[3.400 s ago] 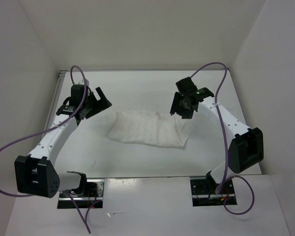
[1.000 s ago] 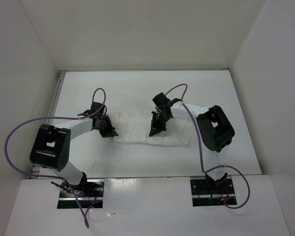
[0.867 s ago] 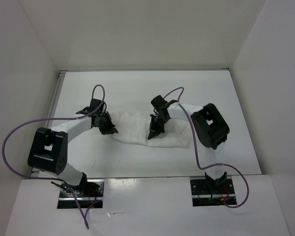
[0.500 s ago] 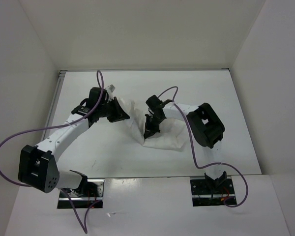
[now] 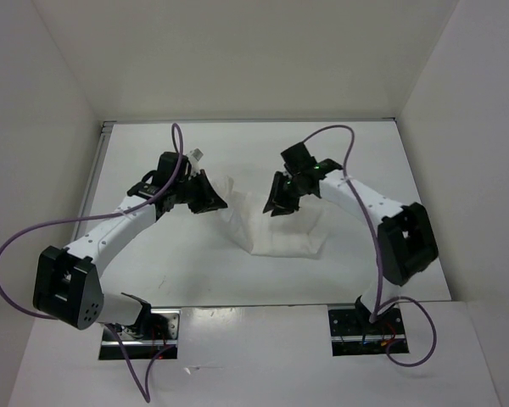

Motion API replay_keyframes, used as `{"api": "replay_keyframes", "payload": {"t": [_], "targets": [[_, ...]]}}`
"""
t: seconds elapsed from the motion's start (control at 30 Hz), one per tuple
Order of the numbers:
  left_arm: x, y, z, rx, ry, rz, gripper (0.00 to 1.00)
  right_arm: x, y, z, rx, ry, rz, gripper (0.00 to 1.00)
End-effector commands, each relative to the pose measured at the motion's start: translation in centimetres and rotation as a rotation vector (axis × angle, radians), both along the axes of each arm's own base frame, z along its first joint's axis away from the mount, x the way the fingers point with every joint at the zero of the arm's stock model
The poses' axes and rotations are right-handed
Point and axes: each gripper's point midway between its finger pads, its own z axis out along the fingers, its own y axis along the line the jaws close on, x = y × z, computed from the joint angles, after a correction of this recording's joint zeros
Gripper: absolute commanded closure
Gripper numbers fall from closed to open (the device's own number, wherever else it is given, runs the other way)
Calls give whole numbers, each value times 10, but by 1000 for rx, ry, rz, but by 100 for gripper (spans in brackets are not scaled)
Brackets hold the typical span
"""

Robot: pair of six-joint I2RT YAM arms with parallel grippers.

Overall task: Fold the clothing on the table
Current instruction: Fold the skirt

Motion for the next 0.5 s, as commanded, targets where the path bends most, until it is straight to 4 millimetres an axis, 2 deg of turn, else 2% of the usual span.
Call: {"api": "replay_keyframes", "payload": {"t": [0.0,0.03,0.13,0.17,0.23,0.33,0.43,0.47], "targets": [[2,-2,-1,1,-15,-15,100,-7,-61,-1,-145,12,-147,63],[4,-3,3,-2,-23,-14,100,-13,-80,-11,-192,47,-186,63],[4,-3,3,-2,-23,-14,100,-20,-119,-30,-292,96,-270,60],[4,-3,3,-2,-23,-14,100,-23,-126,-35,-313,115,-284,60],[2,-8,4,-2,-33,-51,100,-26,-133,-42,-334,133,-294,60],[1,-18,-6,27,-15,-111,100,-30,-135,-54,-358,168,-280,60],[-2,-32,-4,30,-25,-170,100,-27,-130,-64,-348,181,-251,60],[-7,-40,-10,36,-10,-195,100,-26,-128,-66,-341,186,-248,61]]}}
